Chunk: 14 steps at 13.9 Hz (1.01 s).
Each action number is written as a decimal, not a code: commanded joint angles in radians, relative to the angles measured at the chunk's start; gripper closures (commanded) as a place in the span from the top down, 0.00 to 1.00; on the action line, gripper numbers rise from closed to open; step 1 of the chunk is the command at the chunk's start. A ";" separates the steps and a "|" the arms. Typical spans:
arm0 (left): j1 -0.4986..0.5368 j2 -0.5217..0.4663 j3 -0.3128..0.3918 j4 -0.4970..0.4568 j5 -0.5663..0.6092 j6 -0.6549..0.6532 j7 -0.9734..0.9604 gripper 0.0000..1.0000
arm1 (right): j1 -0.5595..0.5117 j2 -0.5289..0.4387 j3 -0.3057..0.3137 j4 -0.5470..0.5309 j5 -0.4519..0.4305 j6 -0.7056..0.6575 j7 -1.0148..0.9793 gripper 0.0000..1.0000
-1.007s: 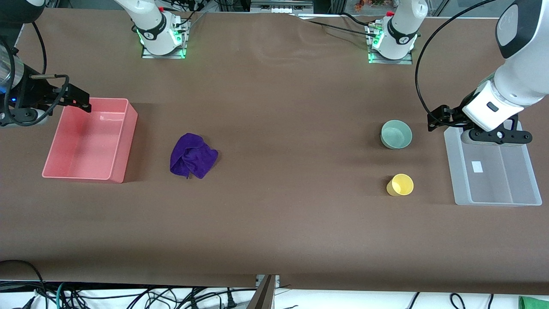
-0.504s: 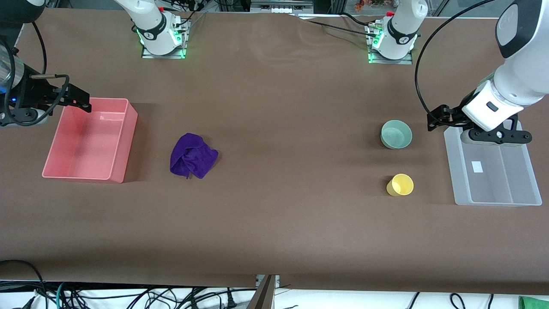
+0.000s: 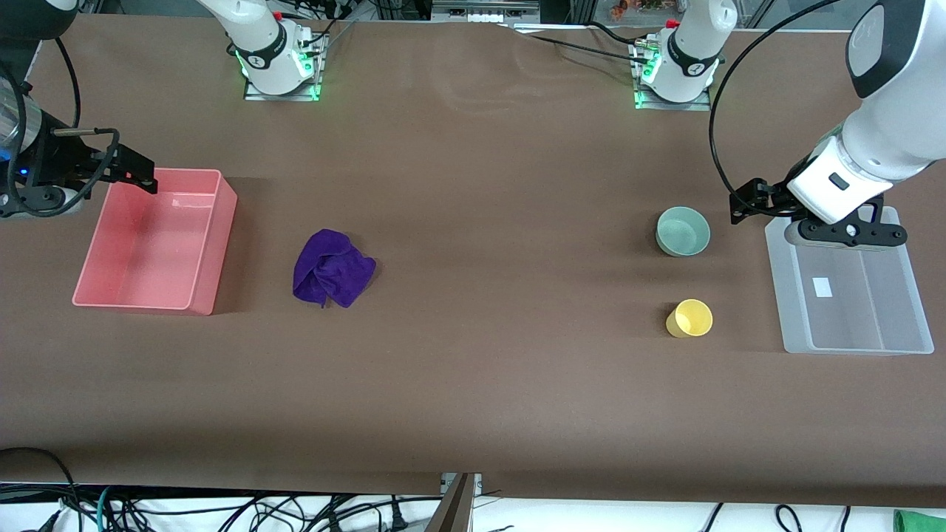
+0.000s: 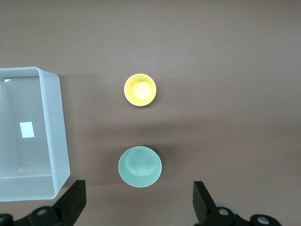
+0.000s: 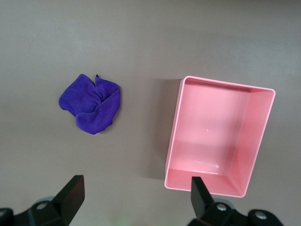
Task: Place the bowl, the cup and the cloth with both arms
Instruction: 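Reach the right gripper to the cloth while the left gripper reaches the bowl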
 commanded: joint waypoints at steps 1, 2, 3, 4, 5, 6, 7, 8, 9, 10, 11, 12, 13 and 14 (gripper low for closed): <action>-0.001 -0.007 -0.001 0.009 -0.027 -0.016 -0.006 1.00 | -0.004 0.009 0.008 0.022 -0.005 -0.005 0.002 1.00; -0.001 -0.005 -0.002 0.009 -0.027 -0.014 -0.006 1.00 | -0.004 0.009 0.008 0.022 -0.005 -0.005 0.002 1.00; -0.001 -0.001 -0.002 0.010 -0.027 -0.011 -0.006 1.00 | -0.004 0.009 0.008 0.022 -0.005 -0.005 0.002 1.00; -0.003 0.001 -0.002 0.010 -0.027 -0.013 -0.006 1.00 | -0.004 0.009 0.008 0.022 -0.002 -0.005 0.004 1.00; -0.003 -0.002 -0.010 0.010 -0.027 -0.016 -0.003 1.00 | -0.002 0.012 0.008 0.022 0.001 -0.002 0.007 1.00; 0.000 -0.002 -0.014 0.010 -0.026 -0.018 0.003 1.00 | 0.001 0.038 0.009 0.022 -0.001 0.004 0.007 1.00; 0.000 -0.001 -0.014 0.010 -0.020 -0.018 0.001 1.00 | 0.005 0.061 0.011 0.022 -0.007 0.009 0.007 1.00; 0.000 0.001 -0.014 0.009 -0.014 -0.018 0.001 1.00 | 0.016 0.081 0.011 0.022 -0.008 0.012 0.007 1.00; 0.003 0.005 -0.013 0.003 -0.012 -0.021 0.004 1.00 | 0.017 0.091 0.011 0.020 -0.007 0.029 0.007 1.00; 0.008 0.022 -0.014 0.000 -0.010 -0.025 0.006 1.00 | 0.025 0.118 0.011 0.014 -0.004 0.058 0.007 1.00; 0.013 0.037 -0.013 -0.008 -0.009 -0.051 0.014 1.00 | 0.036 0.147 0.011 0.017 -0.001 0.067 0.005 1.00; 0.019 0.063 -0.010 -0.022 -0.007 -0.086 0.044 1.00 | 0.056 0.188 0.011 0.017 -0.001 0.081 0.007 1.00; 0.034 0.088 -0.010 -0.043 -0.007 -0.100 0.084 1.00 | 0.082 0.231 0.011 0.017 -0.002 0.104 0.016 1.00; 0.040 0.108 -0.010 -0.059 -0.006 -0.102 0.156 1.00 | 0.105 0.273 0.011 0.017 -0.001 0.130 0.022 1.00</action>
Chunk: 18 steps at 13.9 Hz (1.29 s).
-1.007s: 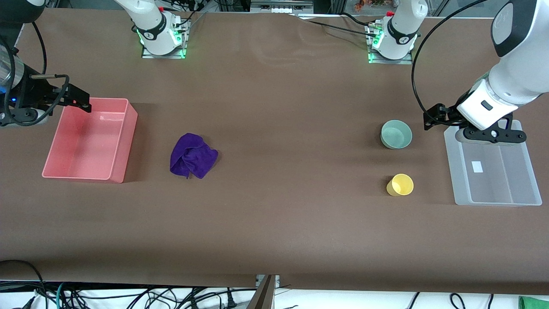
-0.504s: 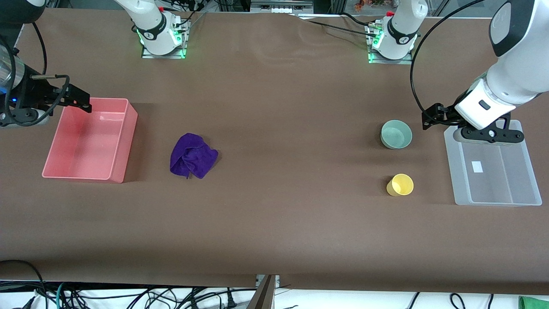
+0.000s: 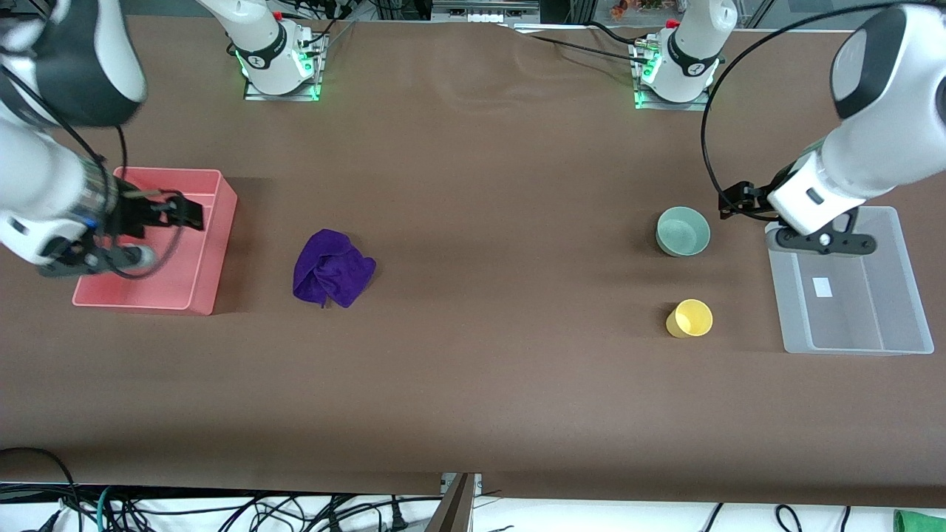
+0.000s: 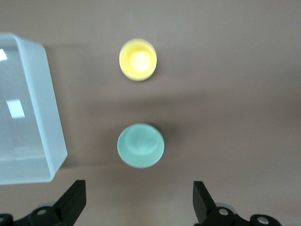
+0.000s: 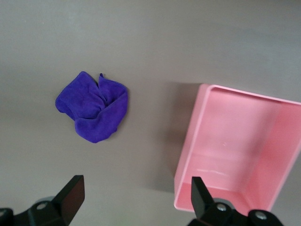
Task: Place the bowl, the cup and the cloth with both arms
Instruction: 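Reach the right gripper to the cloth while the left gripper reaches the bowl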
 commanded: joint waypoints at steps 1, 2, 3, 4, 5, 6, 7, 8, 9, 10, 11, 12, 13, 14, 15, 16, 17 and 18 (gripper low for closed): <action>0.029 0.063 -0.001 -0.036 -0.003 -0.013 0.209 1.00 | 0.061 0.117 0.002 0.020 0.005 0.060 0.024 1.00; 0.048 0.083 -0.002 -0.059 0.008 0.000 0.336 1.00 | 0.080 0.156 0.002 0.019 0.006 0.090 0.031 1.00; 0.071 0.089 -0.002 -0.096 0.009 0.049 0.455 1.00 | 0.103 0.187 0.002 0.011 0.005 0.127 0.057 1.00; 0.079 0.088 -0.002 -0.154 0.010 0.120 0.560 1.00 | 0.120 0.217 0.002 0.002 0.005 0.161 0.117 1.00; 0.082 0.083 -0.002 -0.211 0.011 0.204 0.634 1.00 | 0.132 0.237 0.003 -0.017 0.005 0.202 0.178 1.00; 0.087 0.083 -0.002 -0.269 0.016 0.290 0.691 1.00 | 0.149 0.256 0.002 -0.033 0.003 0.237 0.210 1.00; 0.090 0.081 -0.002 -0.331 0.017 0.377 0.724 1.00 | 0.155 0.273 0.002 -0.053 0.003 0.267 0.223 1.00; 0.090 0.080 -0.002 -0.395 0.023 0.472 0.751 1.00 | 0.157 0.282 0.002 -0.082 0.003 0.300 0.226 1.00; 0.089 0.080 -0.002 -0.465 0.032 0.579 0.768 1.00 | 0.157 0.282 0.002 -0.130 0.003 0.342 0.228 1.00; 0.087 0.084 -0.002 -0.527 0.057 0.690 0.779 1.00 | 0.157 0.274 0.002 -0.177 0.003 0.377 0.226 1.00; 0.087 0.088 -0.004 -0.582 0.084 0.782 0.782 1.00 | 0.157 0.271 0.002 -0.216 0.003 0.399 0.226 1.00; 0.087 0.100 -0.004 -0.605 0.103 0.824 0.784 1.00 | 0.155 0.267 0.002 -0.251 0.003 0.422 0.228 1.00; 0.087 0.112 -0.004 -0.607 0.112 0.830 0.787 1.00 | 0.155 0.265 0.002 -0.285 0.003 0.455 0.228 1.00; 0.079 0.127 -0.005 -0.610 0.112 0.834 0.793 1.00 | 0.155 0.265 0.003 -0.319 0.005 0.494 0.228 1.00; 0.076 0.144 -0.005 -0.621 0.112 0.862 0.795 0.98 | 0.155 0.264 0.003 -0.354 0.005 0.541 0.228 1.00; 0.076 0.164 -0.005 -0.632 0.112 0.913 0.799 0.88 | 0.155 0.262 0.003 -0.386 0.005 0.589 0.228 1.00; 0.078 0.190 -0.005 -0.632 0.112 0.939 0.819 0.65 | 0.155 0.262 0.003 -0.408 0.005 0.632 0.228 0.95; 0.082 0.199 -0.005 -0.629 0.112 0.945 0.839 0.16 | 0.155 0.265 0.003 -0.422 0.005 0.661 0.226 0.58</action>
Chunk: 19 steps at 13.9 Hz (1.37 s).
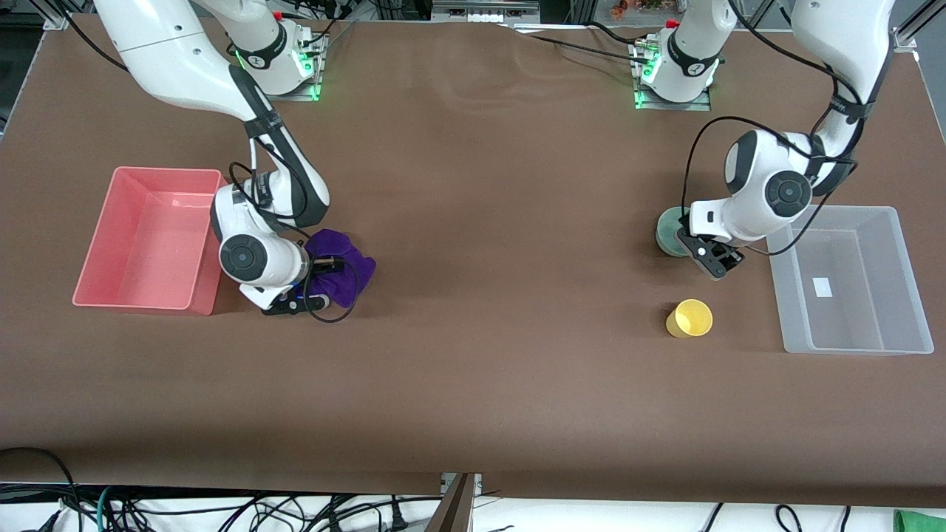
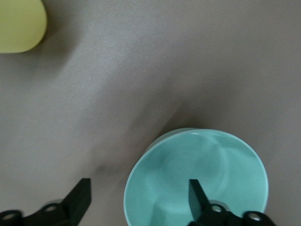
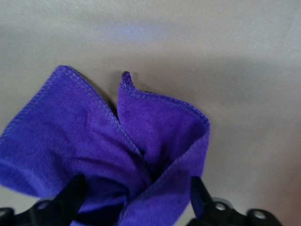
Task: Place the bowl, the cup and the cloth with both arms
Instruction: 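Reach the right gripper to the cloth while the left gripper reaches the bowl, then carry the cloth over the bin while the left gripper carries the bowl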
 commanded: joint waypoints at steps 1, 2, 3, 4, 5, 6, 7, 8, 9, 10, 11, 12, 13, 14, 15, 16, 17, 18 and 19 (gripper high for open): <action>0.006 0.032 0.001 0.002 0.019 0.041 0.047 0.00 | -0.002 -0.037 0.002 -0.071 0.004 0.069 0.011 0.21; 0.005 0.029 0.001 0.007 0.019 0.038 0.050 0.00 | -0.002 -0.038 0.002 -0.071 0.004 0.065 0.011 0.00; 0.005 0.026 0.000 0.008 0.019 0.036 0.051 0.00 | -0.002 -0.041 0.002 -0.068 0.004 0.062 0.011 0.00; 0.006 0.023 0.000 0.008 0.019 0.033 0.053 0.00 | -0.002 -0.043 0.002 -0.065 0.004 0.062 0.011 0.00; 0.008 0.014 0.001 0.013 0.019 0.032 0.055 0.00 | -0.003 -0.047 0.002 -0.061 0.004 0.055 0.011 0.00; 0.010 -0.001 0.001 0.019 0.019 0.020 0.061 0.00 | -0.003 -0.056 0.000 -0.053 0.004 0.042 0.005 0.00; 0.011 -0.023 0.001 0.044 0.017 -0.031 0.061 0.00 | -0.009 -0.070 0.000 -0.039 0.004 0.026 -0.009 0.00; 0.011 -0.034 0.004 0.097 0.017 -0.119 0.061 0.00 | -0.014 -0.086 -0.001 -0.021 0.004 -0.010 -0.015 0.00; 0.020 -0.035 0.010 0.172 0.017 -0.246 0.064 0.00 | -0.017 -0.095 -0.004 0.005 0.004 -0.062 -0.021 0.00; 0.043 -0.035 0.011 0.261 0.017 -0.380 0.077 0.00 | -0.025 -0.107 -0.007 0.033 0.004 -0.122 -0.036 0.00; 0.058 -0.026 0.011 0.362 0.017 -0.502 0.106 0.00 | -0.035 -0.116 -0.007 0.071 0.004 -0.185 -0.059 0.00; 0.069 -0.006 0.015 0.460 0.019 -0.604 0.145 0.00 | -0.049 -0.128 -0.009 0.111 0.004 -0.263 -0.084 0.00; 0.107 0.013 0.017 0.541 0.020 -0.672 0.186 0.00 | -0.068 -0.139 -0.010 0.160 0.004 -0.356 -0.118 0.00; 0.147 0.027 0.017 0.598 0.037 -0.706 0.227 0.00 | -0.087 -0.151 -0.015 0.209 0.004 -0.448 -0.162 0.00; 0.187 0.046 0.015 0.629 0.075 -0.708 0.275 0.00 | -0.098 -0.161 -0.033 0.261 0.003 -0.540 -0.208 0.00; 0.236 0.072 0.015 0.656 0.098 -0.706 0.310 0.00 | -0.100 -0.168 -0.074 0.313 0.004 -0.628 -0.263 0.00; 0.279 0.102 0.015 0.669 0.103 -0.700 0.346 0.00 | -0.100 -0.176 -0.117 0.347 0.003 -0.696 -0.324 0.00; 0.322 0.144 0.015 0.679 0.103 -0.676 0.381 0.00 | -0.100 -0.188 -0.171 0.359 0.001 -0.751 -0.389 0.00; 0.363 0.185 0.015 0.680 0.101 -0.613 0.424 0.00 | -0.100 -0.201 -0.234 0.358 -0.002 -0.780 -0.474 0.00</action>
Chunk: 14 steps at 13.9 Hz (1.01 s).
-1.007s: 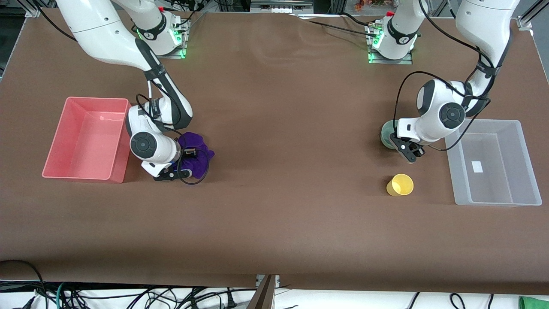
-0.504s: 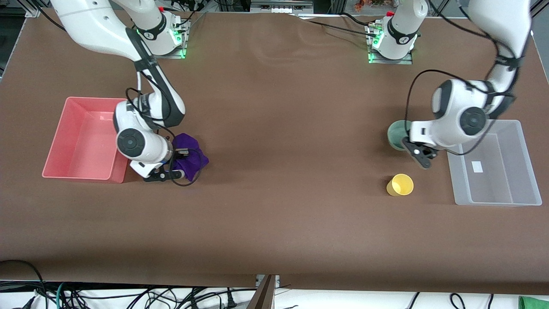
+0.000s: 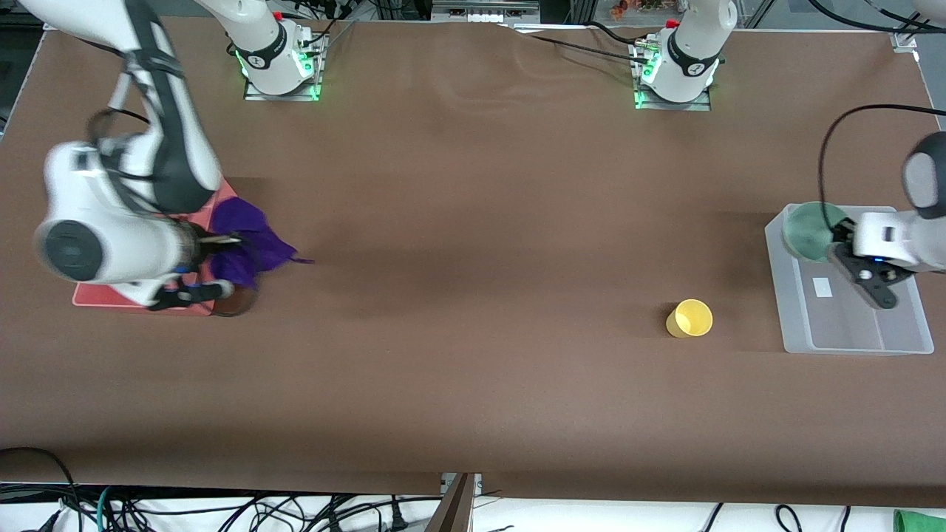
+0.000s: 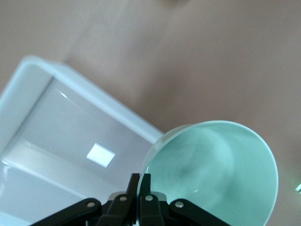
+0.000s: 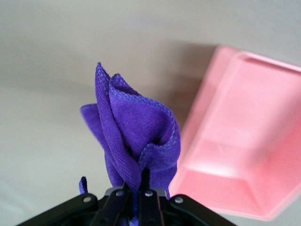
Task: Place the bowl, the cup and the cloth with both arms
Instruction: 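Carry the cloth over the bin while the left gripper carries the bowl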
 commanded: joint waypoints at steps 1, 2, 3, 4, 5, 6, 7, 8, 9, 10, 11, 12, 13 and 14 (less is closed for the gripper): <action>0.103 0.161 -0.015 0.062 0.015 0.121 0.123 0.00 | -0.005 -0.013 -0.142 0.021 -0.003 -0.080 -0.215 0.00; 0.137 0.206 -0.015 0.062 0.005 0.178 0.158 0.00 | -0.005 -0.014 -0.194 0.021 -0.009 -0.081 -0.289 0.00; 0.155 0.233 -0.016 0.060 0.002 0.211 0.166 0.00 | -0.005 -0.016 -0.233 0.021 -0.012 -0.081 -0.342 0.00; 0.166 0.264 -0.016 0.060 0.002 0.234 0.166 0.00 | -0.005 -0.016 -0.268 0.023 -0.016 -0.080 -0.389 0.00; 0.177 0.281 -0.016 0.060 0.002 0.269 0.167 0.00 | -0.005 -0.016 -0.297 0.023 -0.029 -0.078 -0.439 0.00; 0.178 0.290 -0.016 0.060 0.002 0.288 0.168 0.35 | -0.005 -0.014 -0.323 0.023 -0.045 -0.071 -0.487 0.00; 0.178 0.290 -0.018 0.063 -0.002 0.288 0.166 0.99 | -0.007 -0.011 -0.348 0.023 -0.061 -0.068 -0.522 0.00; 0.181 0.280 -0.024 0.065 -0.002 0.279 0.166 1.00 | -0.010 -0.005 -0.368 0.023 -0.061 -0.052 -0.547 0.00; 0.177 0.252 -0.025 0.065 -0.015 0.270 0.155 1.00 | -0.010 0.001 -0.373 0.011 -0.058 -0.019 -0.547 0.00; 0.172 0.220 -0.027 0.068 -0.056 0.242 0.140 1.00 | -0.013 0.015 -0.373 -0.011 -0.049 0.006 -0.532 0.00; 0.162 0.193 -0.028 0.083 -0.081 0.208 0.100 1.00 | -0.013 0.029 -0.373 -0.026 -0.032 0.026 -0.515 0.00; 0.146 0.183 -0.030 0.112 -0.081 0.172 0.039 1.00 | -0.010 0.042 -0.371 -0.046 0.011 0.046 -0.451 0.00; 0.128 0.183 -0.031 0.150 -0.084 0.129 -0.034 1.00 | -0.004 0.044 -0.365 -0.069 0.028 0.055 -0.387 0.00; 0.102 0.183 -0.034 0.177 -0.093 0.078 -0.140 1.00 | -0.001 0.044 -0.360 -0.089 0.030 0.072 -0.369 0.00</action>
